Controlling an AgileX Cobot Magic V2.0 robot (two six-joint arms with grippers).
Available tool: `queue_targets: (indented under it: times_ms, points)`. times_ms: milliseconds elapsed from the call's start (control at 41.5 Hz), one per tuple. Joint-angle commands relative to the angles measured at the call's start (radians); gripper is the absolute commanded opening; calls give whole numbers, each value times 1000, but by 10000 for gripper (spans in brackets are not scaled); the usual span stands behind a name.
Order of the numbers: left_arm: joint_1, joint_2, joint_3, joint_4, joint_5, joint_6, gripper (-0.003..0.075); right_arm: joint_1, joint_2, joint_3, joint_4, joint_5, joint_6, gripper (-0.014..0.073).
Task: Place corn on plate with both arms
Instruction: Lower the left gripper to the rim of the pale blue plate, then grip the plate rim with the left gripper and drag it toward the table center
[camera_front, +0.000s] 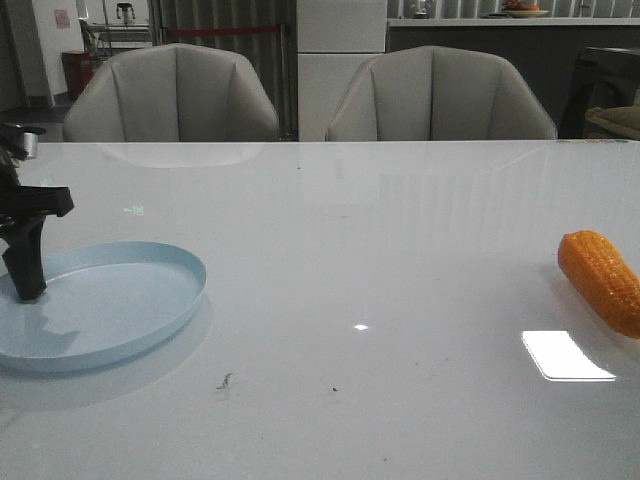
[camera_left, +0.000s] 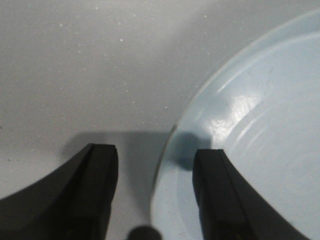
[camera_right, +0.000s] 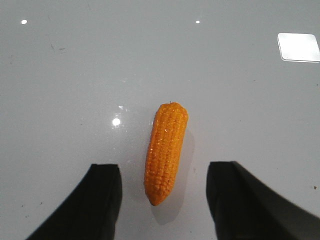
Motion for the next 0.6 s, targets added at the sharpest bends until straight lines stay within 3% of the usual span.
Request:
queue_targets:
  times_ms: [0, 72, 193, 578]
  points:
    - [-6, -49, -29, -20, -1, -6, 382, -4, -3, -35, -7, -68, -10, 486]
    - [-6, -49, -29, -20, -1, -6, 309, -4, -3, -35, -7, -68, -10, 486]
    - [-6, -49, -29, -20, -1, -6, 86, -4, -3, -35, -7, -68, -10, 486]
    - [-6, -51, -72, -3, 13, -6, 96, -4, -3, -35, -7, -67, -10, 486]
